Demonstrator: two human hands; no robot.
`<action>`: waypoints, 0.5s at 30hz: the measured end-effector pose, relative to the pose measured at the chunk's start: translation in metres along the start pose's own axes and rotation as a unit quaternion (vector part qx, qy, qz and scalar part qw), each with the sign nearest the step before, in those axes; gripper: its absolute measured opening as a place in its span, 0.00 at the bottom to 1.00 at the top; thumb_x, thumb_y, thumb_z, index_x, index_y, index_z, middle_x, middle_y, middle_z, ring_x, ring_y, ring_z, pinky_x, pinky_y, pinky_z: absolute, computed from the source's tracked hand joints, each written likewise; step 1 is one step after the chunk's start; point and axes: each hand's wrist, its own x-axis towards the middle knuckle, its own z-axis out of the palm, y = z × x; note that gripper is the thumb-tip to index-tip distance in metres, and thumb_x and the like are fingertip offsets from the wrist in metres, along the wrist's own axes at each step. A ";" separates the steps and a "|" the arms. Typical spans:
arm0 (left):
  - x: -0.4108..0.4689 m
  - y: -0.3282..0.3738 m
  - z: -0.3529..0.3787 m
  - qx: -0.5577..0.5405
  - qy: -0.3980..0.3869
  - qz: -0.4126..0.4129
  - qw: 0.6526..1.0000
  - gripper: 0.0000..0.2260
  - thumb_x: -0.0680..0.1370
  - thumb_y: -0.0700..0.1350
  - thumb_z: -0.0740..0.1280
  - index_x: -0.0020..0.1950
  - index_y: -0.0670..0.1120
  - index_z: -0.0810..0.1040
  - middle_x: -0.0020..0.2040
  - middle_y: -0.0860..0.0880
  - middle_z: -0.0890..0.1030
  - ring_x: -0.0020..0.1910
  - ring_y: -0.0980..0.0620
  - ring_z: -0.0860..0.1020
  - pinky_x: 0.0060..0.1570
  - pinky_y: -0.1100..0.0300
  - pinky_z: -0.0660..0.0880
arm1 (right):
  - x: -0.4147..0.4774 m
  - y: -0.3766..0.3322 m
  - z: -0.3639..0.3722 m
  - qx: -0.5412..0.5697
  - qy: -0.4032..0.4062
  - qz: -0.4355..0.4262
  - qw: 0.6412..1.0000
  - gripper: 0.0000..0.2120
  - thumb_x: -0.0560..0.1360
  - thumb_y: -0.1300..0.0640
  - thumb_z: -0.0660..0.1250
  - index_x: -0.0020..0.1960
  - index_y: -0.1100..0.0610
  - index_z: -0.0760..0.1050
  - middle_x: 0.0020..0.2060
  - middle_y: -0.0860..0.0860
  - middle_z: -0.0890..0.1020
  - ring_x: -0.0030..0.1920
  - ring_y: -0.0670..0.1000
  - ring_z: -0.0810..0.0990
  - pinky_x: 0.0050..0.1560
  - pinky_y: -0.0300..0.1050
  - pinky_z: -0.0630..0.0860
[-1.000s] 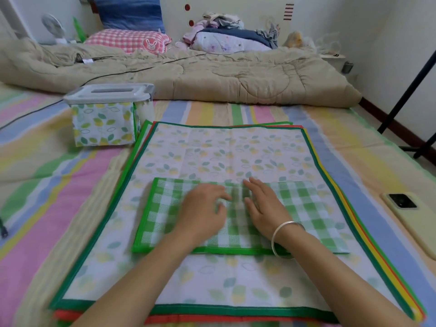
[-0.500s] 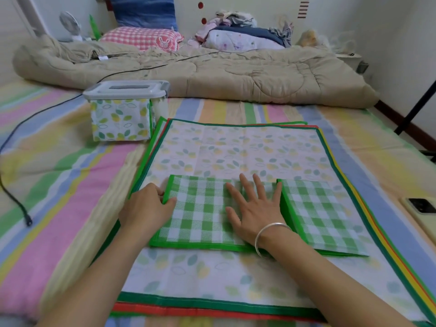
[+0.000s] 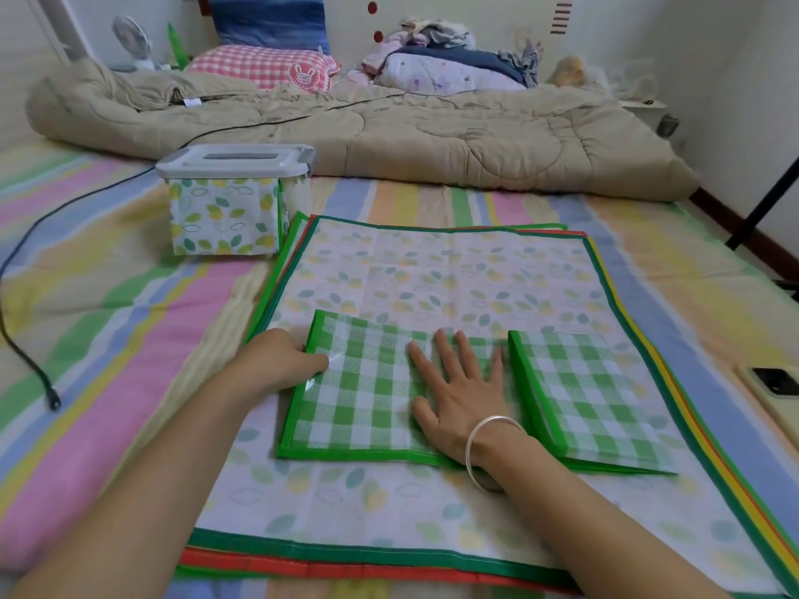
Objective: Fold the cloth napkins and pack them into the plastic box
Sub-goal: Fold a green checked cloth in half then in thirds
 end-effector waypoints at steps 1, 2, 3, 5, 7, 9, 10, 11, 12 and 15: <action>0.000 -0.001 0.000 -0.016 -0.014 0.007 1.000 0.14 0.77 0.49 0.71 0.37 0.44 0.71 0.32 0.46 0.70 0.28 0.49 0.67 0.30 0.60 0.62 | 0.000 0.000 0.002 -0.003 0.002 0.000 1.000 0.38 0.66 0.35 0.29 0.75 0.40 0.28 0.76 0.51 0.31 0.75 0.57 0.28 0.70 0.71 0.33; -0.001 -0.002 -0.001 -0.036 -0.028 0.012 0.999 0.13 0.77 0.49 0.71 0.40 0.44 0.72 0.34 0.45 0.70 0.29 0.49 0.68 0.31 0.61 0.64 | 0.001 0.000 0.003 -0.005 0.004 0.000 1.000 0.38 0.66 0.34 0.28 0.75 0.40 0.28 0.76 0.51 0.31 0.75 0.57 0.28 0.70 0.71 0.33; -0.001 -0.003 -0.001 -0.059 -0.041 0.012 0.997 0.13 0.77 0.50 0.71 0.42 0.44 0.72 0.35 0.44 0.71 0.30 0.49 0.69 0.32 0.61 0.65 | 0.001 0.000 0.005 -0.005 0.007 0.001 1.000 0.38 0.66 0.34 0.28 0.75 0.40 0.28 0.76 0.51 0.31 0.75 0.57 0.27 0.70 0.71 0.33; -0.003 -0.005 -0.001 -0.096 -0.064 0.007 0.993 0.14 0.78 0.51 0.71 0.43 0.42 0.75 0.34 0.47 0.79 0.29 0.49 0.75 0.32 0.62 0.69 | 0.001 0.001 0.006 -0.004 0.012 0.002 1.000 0.38 0.67 0.33 0.29 0.76 0.40 0.29 0.76 0.51 0.31 0.75 0.57 0.27 0.69 0.71 0.32; -0.008 -0.006 0.000 -0.121 -0.096 -0.001 0.988 0.11 0.79 0.50 0.69 0.48 0.41 0.80 0.35 0.49 0.85 0.29 0.52 0.80 0.29 0.63 0.73 | 0.001 0.000 0.007 -0.003 0.014 0.001 1.000 0.38 0.67 0.32 0.29 0.76 0.40 0.29 0.76 0.51 0.31 0.75 0.57 0.28 0.69 0.71 0.32; -0.009 -0.008 0.001 -0.121 -0.105 0.005 0.987 0.10 0.80 0.49 0.69 0.50 0.41 0.81 0.37 0.48 0.85 0.32 0.50 0.82 0.30 0.60 0.75 | 0.001 0.000 0.007 0.002 0.014 -0.001 1.000 0.38 0.67 0.31 0.29 0.76 0.40 0.29 0.76 0.51 0.31 0.75 0.56 0.28 0.70 0.71 0.31; -0.008 -0.009 0.002 -0.123 -0.098 0.011 0.988 0.10 0.80 0.48 0.69 0.51 0.40 0.81 0.40 0.47 0.86 0.36 0.48 0.83 0.36 0.56 0.79 | 0.001 0.000 0.006 0.011 0.014 -0.004 1.000 0.39 0.67 0.31 0.30 0.76 0.39 0.30 0.76 0.50 0.31 0.75 0.56 0.28 0.70 0.70 0.31; -0.006 -0.010 0.003 -0.132 -0.092 0.012 0.987 0.10 0.80 0.47 0.69 0.52 0.41 0.82 0.43 0.46 0.86 0.41 0.46 0.84 0.45 0.51 0.81 | 0.000 0.002 0.004 0.031 0.011 -0.008 0.999 0.38 0.67 0.31 0.33 0.76 0.39 0.31 0.77 0.49 0.32 0.75 0.55 0.28 0.70 0.70 0.31; -0.006 -0.010 0.003 -0.143 -0.089 0.011 0.986 0.09 0.80 0.46 0.69 0.53 0.41 0.82 0.45 0.46 0.87 0.45 0.46 0.85 0.52 0.49 0.81 | 0.000 0.004 0.001 0.063 0.003 -0.012 0.998 0.38 0.68 0.31 0.37 0.77 0.38 0.33 0.77 0.49 0.32 0.75 0.53 0.28 0.70 0.69 0.30; -0.006 -0.011 0.005 -0.154 -0.098 0.008 0.983 0.07 0.80 0.44 0.69 0.52 0.41 0.81 0.44 0.46 0.87 0.46 0.46 0.85 0.55 0.49 0.80 | 0.001 0.014 -0.009 0.163 -0.036 -0.027 0.986 0.42 0.67 0.32 0.52 0.77 0.35 0.39 0.77 0.46 0.34 0.75 0.49 0.27 0.70 0.66 0.27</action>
